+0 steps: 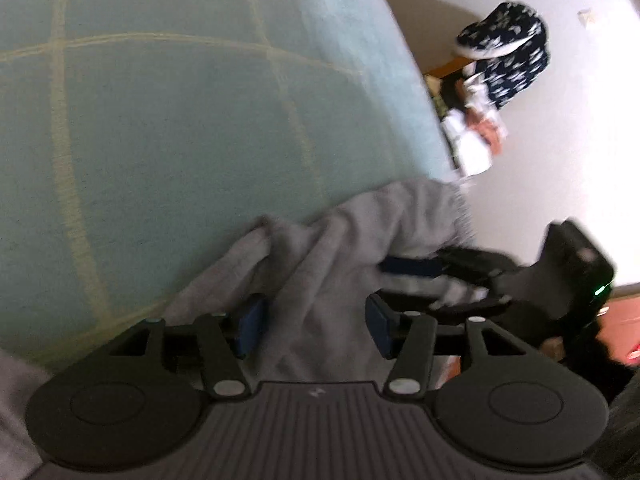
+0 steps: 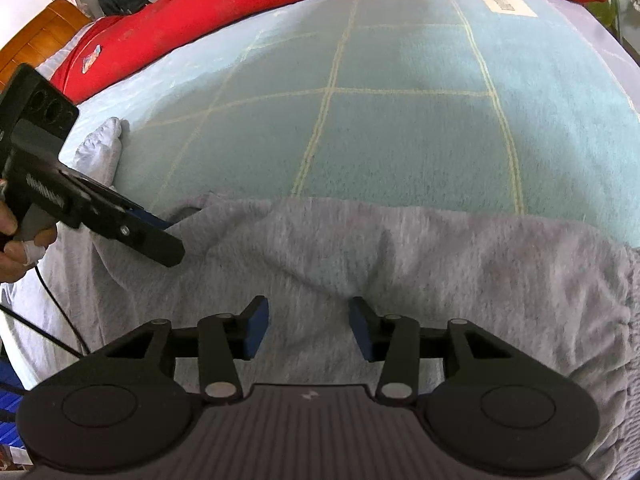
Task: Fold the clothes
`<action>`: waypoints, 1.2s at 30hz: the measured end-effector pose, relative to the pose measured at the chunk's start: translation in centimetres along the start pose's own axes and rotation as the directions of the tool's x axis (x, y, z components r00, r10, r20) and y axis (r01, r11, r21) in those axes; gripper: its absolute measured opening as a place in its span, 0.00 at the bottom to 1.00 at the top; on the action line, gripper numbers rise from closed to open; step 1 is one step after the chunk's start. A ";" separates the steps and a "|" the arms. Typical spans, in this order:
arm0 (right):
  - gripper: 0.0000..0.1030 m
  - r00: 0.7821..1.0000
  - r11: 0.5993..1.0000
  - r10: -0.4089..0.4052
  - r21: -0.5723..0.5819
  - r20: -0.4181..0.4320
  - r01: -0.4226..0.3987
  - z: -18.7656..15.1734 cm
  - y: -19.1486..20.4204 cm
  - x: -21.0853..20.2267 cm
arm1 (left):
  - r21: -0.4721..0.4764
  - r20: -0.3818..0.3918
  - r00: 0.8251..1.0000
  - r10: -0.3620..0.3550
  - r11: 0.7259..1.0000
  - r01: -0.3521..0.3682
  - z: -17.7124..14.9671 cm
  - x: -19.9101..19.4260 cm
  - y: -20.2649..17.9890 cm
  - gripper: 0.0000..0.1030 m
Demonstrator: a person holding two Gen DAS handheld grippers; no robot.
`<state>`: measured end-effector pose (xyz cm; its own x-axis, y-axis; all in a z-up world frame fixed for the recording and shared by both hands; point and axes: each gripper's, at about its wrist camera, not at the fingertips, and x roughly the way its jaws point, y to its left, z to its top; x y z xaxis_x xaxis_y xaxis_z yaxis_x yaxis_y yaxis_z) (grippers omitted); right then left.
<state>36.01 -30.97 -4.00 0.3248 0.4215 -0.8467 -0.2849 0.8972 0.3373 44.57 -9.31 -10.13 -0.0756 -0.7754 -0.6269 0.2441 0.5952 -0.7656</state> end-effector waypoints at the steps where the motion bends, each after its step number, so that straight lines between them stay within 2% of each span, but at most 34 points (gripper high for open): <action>1: 0.51 1.000 1.000 -0.002 0.003 -0.001 0.002 0.0 0.1 0.2 | -0.004 0.003 0.999 -0.036 0.999 0.036 0.4 0.3 -0.1 0.54; 3: 0.53 1.000 1.000 -0.002 0.010 -0.002 0.002 0.1 0.2 0.4 | -0.020 0.031 0.995 -0.095 0.995 0.095 1.5 0.7 0.2 0.55; 5: 0.53 1.000 1.000 -0.003 0.017 -0.003 0.003 0.3 0.3 0.7 | -0.031 0.076 0.990 -0.118 0.992 0.121 2.5 0.6 0.6 0.55; 9: 0.53 1.000 1.000 -0.001 0.017 -0.002 0.001 0.3 0.2 0.7 | 0.005 0.175 0.978 -0.117 0.993 0.118 4.1 -1.2 0.2 0.55; 13: 0.53 1.000 1.000 0.004 0.024 -0.001 -0.004 0.2 0.0 0.8 | 0.051 0.169 0.981 -0.096 0.995 0.089 4.0 -3.2 -0.6 0.56; 15: 0.54 1.000 1.000 0.004 0.030 0.001 -0.004 0.2 -0.1 0.9 | 0.091 0.129 0.990 -0.058 0.995 0.047 3.2 -3.5 -0.8 0.56; 17: 0.54 1.000 1.000 0.005 0.031 0.001 -0.005 0.2 0.0 1.0 | 0.129 0.064 0.998 0.014 0.991 -0.022 2.1 -3.1 -0.9 0.56; 20: 0.54 1.000 1.000 0.007 0.027 0.000 -0.007 0.2 -0.1 1.1 | 0.191 0.004 0.989 0.149 0.971 -0.147 0.6 -2.3 -0.7 0.56; 22: 0.54 1.000 1.000 0.009 0.023 -0.001 -0.009 0.2 -0.1 1.1 | 0.221 -0.003 0.983 0.186 0.958 -0.180 -0.1 -2.2 -0.7 0.56; 28: 0.57 1.000 1.000 0.011 0.020 0.003 -0.011 0.0 -0.2 1.4 | 0.191 -0.015 0.994 0.106 0.976 -0.101 1.2 -0.5 0.2 0.63; 32: 0.59 1.000 1.000 0.006 0.018 0.005 -0.007 0.0 0.0 1.3 | 0.139 0.006 1.000 0.013 0.990 -0.013 2.3 1.1 0.9 0.63; 36: 0.59 1.000 1.000 0.008 0.022 0.009 -0.009 -0.1 -0.1 1.3 | 0.136 0.031 0.999 -0.032 0.990 0.028 2.9 1.1 0.5 0.63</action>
<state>36.41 -30.50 -5.16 0.3305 0.4301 -0.8401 -0.2678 0.8963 0.3535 47.42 -10.47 -10.74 -0.0531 -0.8005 -0.5970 0.3714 0.5391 -0.7559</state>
